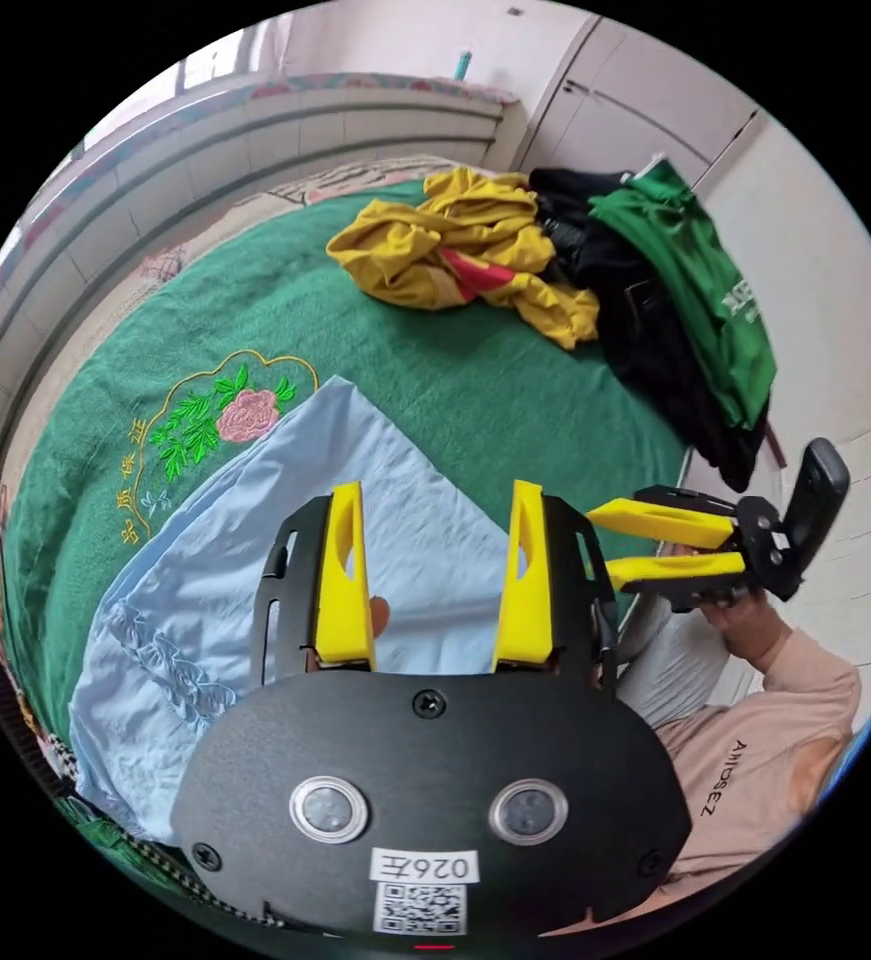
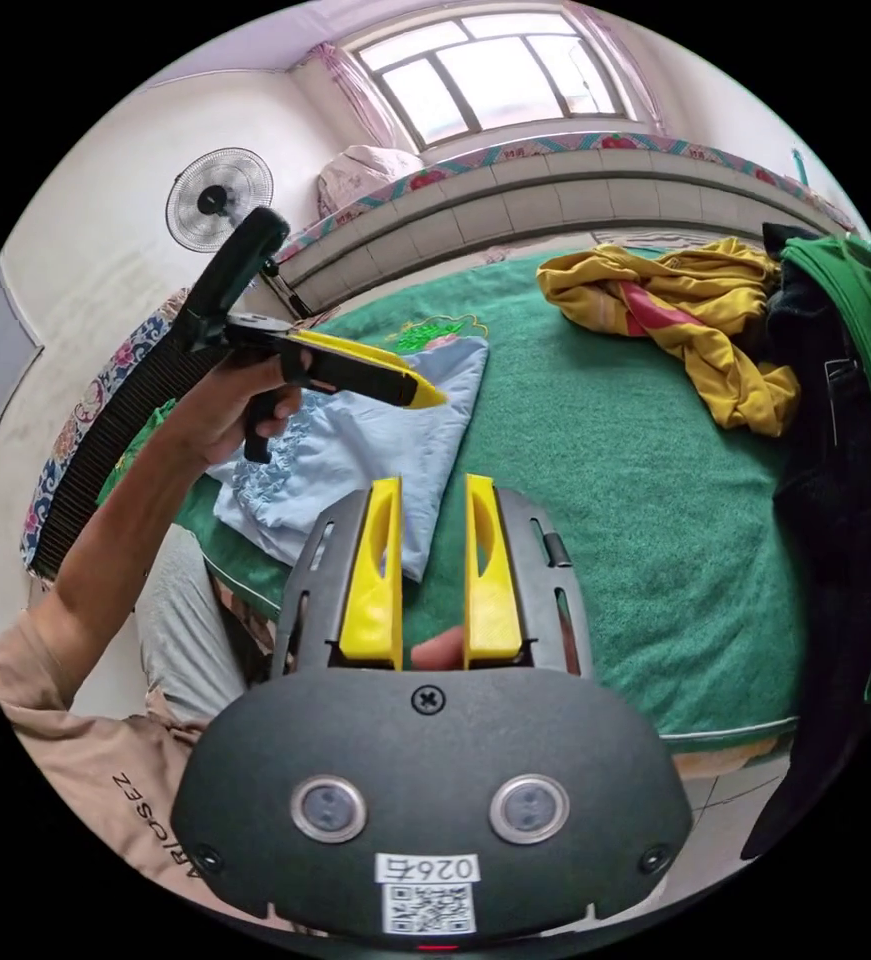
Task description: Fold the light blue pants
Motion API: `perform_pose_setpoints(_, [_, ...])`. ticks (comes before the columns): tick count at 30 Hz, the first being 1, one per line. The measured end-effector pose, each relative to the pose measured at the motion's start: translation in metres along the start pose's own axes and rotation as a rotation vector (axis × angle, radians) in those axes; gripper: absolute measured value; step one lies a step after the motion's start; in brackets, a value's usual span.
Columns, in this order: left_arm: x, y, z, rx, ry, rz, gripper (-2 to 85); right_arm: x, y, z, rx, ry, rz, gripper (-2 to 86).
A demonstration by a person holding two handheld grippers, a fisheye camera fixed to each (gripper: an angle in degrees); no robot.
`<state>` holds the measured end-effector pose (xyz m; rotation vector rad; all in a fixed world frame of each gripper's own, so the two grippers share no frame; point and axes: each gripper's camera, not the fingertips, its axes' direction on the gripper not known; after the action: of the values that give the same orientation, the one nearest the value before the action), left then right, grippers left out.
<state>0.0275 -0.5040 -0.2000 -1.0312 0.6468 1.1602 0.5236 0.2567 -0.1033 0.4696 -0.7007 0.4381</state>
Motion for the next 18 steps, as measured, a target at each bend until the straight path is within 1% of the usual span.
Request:
perform_pose_setpoints(4, [0.011,-0.043,0.030,-0.146,-0.010,-0.021,22.2,0.001,-0.001,0.040,-0.114,-0.039,0.018,11.8])
perform_pose_setpoints(5, [0.013,-0.053,0.040,-0.191,-0.004,-0.031,22.0,0.000,0.000,0.057,-0.155,-0.085,0.026,11.6])
perform_pose_setpoints(7, [0.017,-0.064,0.048,-0.216,-0.051,-0.040,20.2,-0.009,0.003,0.065,-0.126,-0.037,0.024,9.9])
perform_pose_setpoints(9, [0.021,-0.077,0.055,-0.249,-0.138,-0.028,17.6,-0.027,0.002,0.081,-0.159,-0.012,-0.035,6.0])
perform_pose_setpoints(11, [0.018,-0.086,0.061,-0.268,-0.137,-0.026,16.2,-0.036,0.003,0.086,-0.143,0.052,-0.065,0.9])
perform_pose_setpoints(13, [0.010,-0.093,0.065,-0.292,-0.142,-0.025,13.2,-0.040,0.002,0.087,-0.137,0.062,-0.076,-0.7])
perform_pose_setpoints(15, [-0.006,-0.100,0.070,-0.313,-0.139,-0.036,4.2,-0.037,0.000,0.082,-0.132,0.023,-0.085,-1.3])
perform_pose_setpoints(16, [-0.011,-0.101,0.072,-0.317,-0.119,-0.043,3.1,-0.034,0.000,0.080,-0.127,0.015,-0.083,-1.3])
perform_pose_setpoints(18, [-0.028,-0.107,0.079,-0.312,-0.047,-0.066,0.7,-0.019,-0.004,0.074,-0.126,-0.066,-0.050,-1.4])
